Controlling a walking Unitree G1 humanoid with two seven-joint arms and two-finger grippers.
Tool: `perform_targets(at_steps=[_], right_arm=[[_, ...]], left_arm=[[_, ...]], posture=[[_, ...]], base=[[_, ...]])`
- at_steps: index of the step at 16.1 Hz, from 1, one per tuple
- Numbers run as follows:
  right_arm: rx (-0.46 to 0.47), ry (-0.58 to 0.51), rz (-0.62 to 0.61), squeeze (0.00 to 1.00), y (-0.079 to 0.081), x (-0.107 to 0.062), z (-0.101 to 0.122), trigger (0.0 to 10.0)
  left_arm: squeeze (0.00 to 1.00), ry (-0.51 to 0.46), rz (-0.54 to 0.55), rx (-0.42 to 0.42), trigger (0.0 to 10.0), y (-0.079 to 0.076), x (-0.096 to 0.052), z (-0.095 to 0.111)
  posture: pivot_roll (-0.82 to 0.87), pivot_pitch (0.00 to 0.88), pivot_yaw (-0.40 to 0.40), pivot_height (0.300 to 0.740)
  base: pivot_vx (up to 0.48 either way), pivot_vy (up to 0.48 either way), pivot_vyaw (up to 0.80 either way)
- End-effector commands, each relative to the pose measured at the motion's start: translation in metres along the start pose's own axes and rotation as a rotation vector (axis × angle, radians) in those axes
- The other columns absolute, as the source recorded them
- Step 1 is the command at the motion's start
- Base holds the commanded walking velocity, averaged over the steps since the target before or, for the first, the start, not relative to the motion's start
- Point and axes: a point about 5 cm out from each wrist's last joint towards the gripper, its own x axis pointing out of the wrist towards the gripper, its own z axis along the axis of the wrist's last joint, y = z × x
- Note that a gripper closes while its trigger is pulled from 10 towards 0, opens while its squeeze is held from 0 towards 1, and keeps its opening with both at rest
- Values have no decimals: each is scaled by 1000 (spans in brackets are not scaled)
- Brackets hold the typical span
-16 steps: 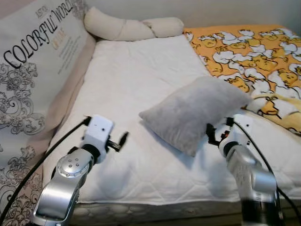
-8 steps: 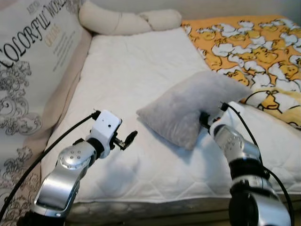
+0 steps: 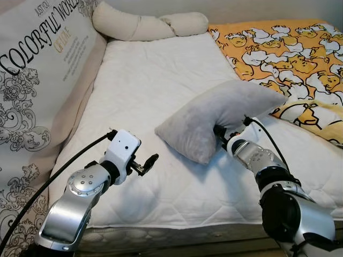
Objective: Clean up the room
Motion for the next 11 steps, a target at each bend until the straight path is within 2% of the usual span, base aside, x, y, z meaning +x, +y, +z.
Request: perform_targets(at_steps=[1, 11], right_arm=[[73, 24, 33, 0, 8, 2, -8, 0], [79, 24, 5, 0, 4, 4, -15, 0]], left_arm=[[0, -9, -1, 16, 10000, -1, -1, 3], [0, -18, -6, 13, 10000, -4, 3, 4]], posture=[[-71, 0, 41, 740], [-83, 0, 38, 740]], base=[[0, 0, 0], [0, 0, 0]])
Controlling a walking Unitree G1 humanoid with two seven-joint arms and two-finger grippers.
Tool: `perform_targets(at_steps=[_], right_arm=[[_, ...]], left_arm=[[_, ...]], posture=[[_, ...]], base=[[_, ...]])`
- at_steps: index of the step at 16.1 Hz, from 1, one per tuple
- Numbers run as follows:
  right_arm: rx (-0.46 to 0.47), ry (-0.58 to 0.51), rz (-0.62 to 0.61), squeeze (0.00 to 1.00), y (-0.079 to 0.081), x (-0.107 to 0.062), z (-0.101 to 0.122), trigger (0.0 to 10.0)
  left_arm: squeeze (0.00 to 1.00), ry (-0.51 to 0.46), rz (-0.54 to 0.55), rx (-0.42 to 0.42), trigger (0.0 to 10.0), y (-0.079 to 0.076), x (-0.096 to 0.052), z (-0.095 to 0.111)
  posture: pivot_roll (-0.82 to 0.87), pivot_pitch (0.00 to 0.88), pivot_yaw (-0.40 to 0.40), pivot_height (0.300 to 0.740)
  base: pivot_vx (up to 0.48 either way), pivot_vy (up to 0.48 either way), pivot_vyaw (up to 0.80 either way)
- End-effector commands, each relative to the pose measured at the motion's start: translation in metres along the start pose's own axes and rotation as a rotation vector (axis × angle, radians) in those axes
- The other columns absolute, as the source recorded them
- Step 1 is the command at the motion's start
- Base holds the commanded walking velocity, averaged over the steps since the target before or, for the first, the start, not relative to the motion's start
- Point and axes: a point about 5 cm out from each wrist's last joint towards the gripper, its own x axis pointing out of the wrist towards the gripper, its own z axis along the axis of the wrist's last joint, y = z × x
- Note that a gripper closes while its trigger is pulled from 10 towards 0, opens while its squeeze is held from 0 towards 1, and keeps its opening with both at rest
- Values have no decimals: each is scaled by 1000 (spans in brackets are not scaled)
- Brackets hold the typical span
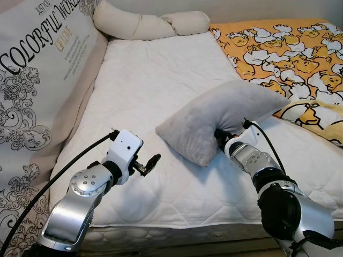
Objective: Clean up the room
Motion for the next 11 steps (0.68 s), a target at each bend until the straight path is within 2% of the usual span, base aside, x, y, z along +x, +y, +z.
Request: perform_targets(at_steps=[1, 6, 11], right_arm=[[-3, 35, 1, 0, 6, 2, -8, 0], [-16, 35, -6, 0, 5, 2, -8, 0], [-41, 40, 10, 0, 8, 2, -7, 0]], left_arm=[[0, -10, 1, 17, 10000, 0, 1, 3], [0, -9, -46, -18, 10000, -5, -1, 2], [0, 3, -135, -55, 10000, -4, -15, -2]], posture=[[-85, 0, 40, 740], [-87, 0, 39, 740], [-76, 0, 32, 740]], base=[[0, 0, 0], [0, 0, 0], [0, 0, 0]])
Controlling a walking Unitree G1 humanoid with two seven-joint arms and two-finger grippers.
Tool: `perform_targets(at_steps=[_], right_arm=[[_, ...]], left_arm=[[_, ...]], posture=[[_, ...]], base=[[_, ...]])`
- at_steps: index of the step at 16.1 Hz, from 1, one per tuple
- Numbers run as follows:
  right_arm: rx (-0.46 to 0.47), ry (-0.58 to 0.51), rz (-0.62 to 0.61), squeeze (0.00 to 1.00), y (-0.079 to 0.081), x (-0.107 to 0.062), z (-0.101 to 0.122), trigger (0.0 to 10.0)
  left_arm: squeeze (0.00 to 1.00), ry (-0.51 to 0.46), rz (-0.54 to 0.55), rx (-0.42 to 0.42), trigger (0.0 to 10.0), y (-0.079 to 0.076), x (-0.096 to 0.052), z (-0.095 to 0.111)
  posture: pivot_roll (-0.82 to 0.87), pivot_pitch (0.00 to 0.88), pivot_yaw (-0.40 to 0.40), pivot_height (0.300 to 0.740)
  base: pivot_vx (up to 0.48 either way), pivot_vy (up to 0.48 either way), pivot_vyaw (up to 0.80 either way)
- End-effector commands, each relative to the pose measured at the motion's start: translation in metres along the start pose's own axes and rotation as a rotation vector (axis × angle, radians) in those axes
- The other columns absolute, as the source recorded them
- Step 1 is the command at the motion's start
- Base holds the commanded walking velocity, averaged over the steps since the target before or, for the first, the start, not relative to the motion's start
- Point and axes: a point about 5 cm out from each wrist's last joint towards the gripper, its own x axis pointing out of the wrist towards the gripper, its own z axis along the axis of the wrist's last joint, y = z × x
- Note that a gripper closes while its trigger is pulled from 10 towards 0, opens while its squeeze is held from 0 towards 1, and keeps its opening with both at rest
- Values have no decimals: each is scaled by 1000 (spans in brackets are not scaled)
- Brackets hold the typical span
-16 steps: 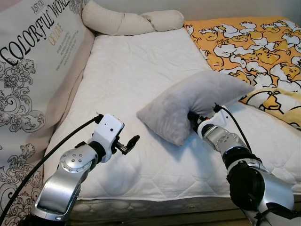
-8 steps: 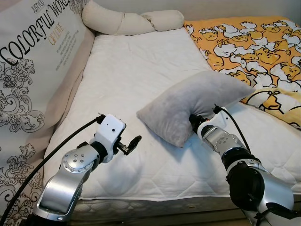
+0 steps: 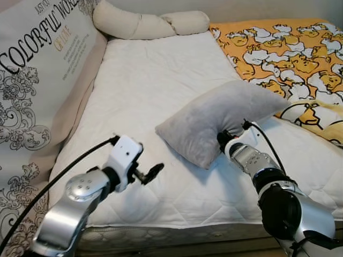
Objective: Clean up the room
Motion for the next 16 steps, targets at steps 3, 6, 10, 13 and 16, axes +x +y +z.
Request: perform_targets(at_steps=[3, 6, 10, 13, 16], right_arm=[[-24, 29, 25, 0, 11, 1, -2, 0], [-23, 21, 27, 0, 12, 1, 0, 0], [-7, -16, 158, 0, 49, 0, 18, 0], [-11, -71, 261, 0, 87, -5, 39, 0], [-60, -57, 468, 0, 131, -15, 47, 0]], left_arm=[[0, 0, -58, 0, 10000, -1, -10, 2], [0, 13, -79, 6, 10000, -1, -13, 0], [0, 18, 6, 23, 10000, 14, -15, -1], [0, -1, 111, 46, 10000, 28, -12, 2], [0, -28, 273, 46, 10000, 48, -16, 4]], posture=[[-77, 0, 33, 740], [-77, 0, 33, 740], [-79, 0, 39, 740], [-88, 0, 55, 740], [-84, 0, 62, 740]], base=[[0, 0, 0], [0, 0, 0], [0, 0, 0], [0, 0, 0], [0, 0, 0]])
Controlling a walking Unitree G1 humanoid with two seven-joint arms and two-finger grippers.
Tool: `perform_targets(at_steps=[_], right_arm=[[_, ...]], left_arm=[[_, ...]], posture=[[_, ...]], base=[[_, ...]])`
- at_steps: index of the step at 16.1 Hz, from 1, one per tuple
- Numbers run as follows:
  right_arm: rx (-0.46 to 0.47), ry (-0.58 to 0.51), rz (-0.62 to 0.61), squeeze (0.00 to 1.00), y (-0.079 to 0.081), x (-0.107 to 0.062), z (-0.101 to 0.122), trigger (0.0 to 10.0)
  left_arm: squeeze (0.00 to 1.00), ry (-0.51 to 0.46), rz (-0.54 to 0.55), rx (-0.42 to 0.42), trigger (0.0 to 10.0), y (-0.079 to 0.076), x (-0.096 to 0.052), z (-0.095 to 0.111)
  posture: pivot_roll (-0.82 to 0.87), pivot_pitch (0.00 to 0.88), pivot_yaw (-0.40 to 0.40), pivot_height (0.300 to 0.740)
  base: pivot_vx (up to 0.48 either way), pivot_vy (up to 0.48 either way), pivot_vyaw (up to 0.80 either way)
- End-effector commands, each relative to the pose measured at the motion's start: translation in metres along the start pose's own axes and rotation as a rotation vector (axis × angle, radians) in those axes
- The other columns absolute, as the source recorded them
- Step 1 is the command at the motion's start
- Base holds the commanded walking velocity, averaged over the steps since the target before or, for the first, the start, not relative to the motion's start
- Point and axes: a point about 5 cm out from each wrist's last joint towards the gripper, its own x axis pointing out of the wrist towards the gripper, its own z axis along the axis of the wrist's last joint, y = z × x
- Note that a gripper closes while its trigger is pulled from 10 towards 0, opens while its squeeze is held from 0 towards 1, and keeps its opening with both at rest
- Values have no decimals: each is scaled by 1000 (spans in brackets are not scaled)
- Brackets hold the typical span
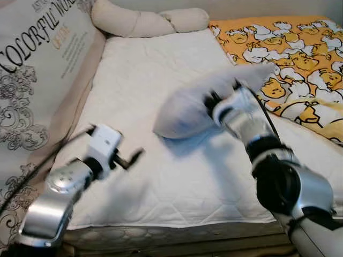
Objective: Clean up the room
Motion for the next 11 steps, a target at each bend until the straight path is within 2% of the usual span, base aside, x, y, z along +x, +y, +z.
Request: perform_targets(at_steps=[1, 2, 4, 5, 6, 7, 8, 10, 11], right_arm=[[-20, -10, 129, 0, 28, 3, 10, 0], [-22, -9, 188, 0, 37, 2, 15, 0], [-25, 5, 258, 0, 44, 0, 18, 0], [-20, 40, 370, 0, 49, -6, 21, 0], [-25, 76, 436, 0, 44, -14, 22, 0], [-35, 106, 468, 0, 35, -21, 20, 0], [-6, 128, 509, 0, 26, -32, 17, 0], [31, 157, 589, 0, 17, -51, 8, 0], [28, 174, 624, 0, 18, -59, 3, 0]], left_arm=[[0, -2, 58, 7, 10000, 9, -2, -1], [0, -16, 100, -4, 10000, 16, -4, 0], [0, -35, 145, -25, 10000, 24, -6, 1], [0, -103, 288, -91, 10000, 43, -10, 8], [0, -153, 377, -143, 10000, 54, -13, 13], [0, -171, 388, -159, 10000, 55, -15, 15], [0, -177, 398, -167, 10000, 56, -16, 14], [0, -179, 405, -179, 10000, 54, -16, 12], [0, -181, 406, -185, 10000, 53, -15, 11]], posture=[[-84, 0, 63, 740], [-87, 0, 65, 740], [-90, 0, 70, 740], [-94, 0, 74, 740], [-92, 0, 75, 740], [-91, 0, 73, 740], [-92, 0, 70, 740], [-93, 0, 68, 740], [-95, 0, 68, 740]], base=[[0, 0, 0], [0, 0, 0], [0, 0, 0], [0, 0, 0], [0, 0, 0], [0, 0, 0], [0, 0, 0], [0, 0, 0], [0, 0, 0]])
